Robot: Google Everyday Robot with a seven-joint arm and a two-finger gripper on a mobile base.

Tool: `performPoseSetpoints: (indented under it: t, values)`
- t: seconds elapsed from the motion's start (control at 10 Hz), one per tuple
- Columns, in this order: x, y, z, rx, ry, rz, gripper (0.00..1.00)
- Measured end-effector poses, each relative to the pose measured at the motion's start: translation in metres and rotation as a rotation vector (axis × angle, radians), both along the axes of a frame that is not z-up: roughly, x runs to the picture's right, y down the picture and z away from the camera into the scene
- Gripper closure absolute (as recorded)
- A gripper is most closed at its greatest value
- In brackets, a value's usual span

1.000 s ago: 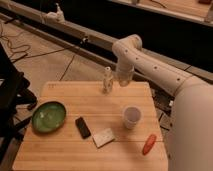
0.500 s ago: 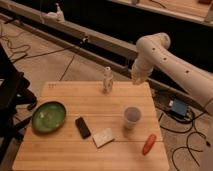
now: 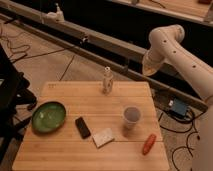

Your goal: Move the arm in a circular motion

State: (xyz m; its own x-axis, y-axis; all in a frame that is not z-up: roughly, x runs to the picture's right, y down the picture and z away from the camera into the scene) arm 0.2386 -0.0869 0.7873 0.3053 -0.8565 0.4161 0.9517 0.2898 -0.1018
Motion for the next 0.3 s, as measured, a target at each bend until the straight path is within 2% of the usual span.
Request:
performPoseSetpoints:
  t: [0.1, 0.3]
  values:
    - [-0.016, -0.004, 0.011, -0.008, -0.015, -0.020, 1.00]
    - [-0.048, 0.001, 0.024, -0.033, -0.066, -0.068, 1.00]
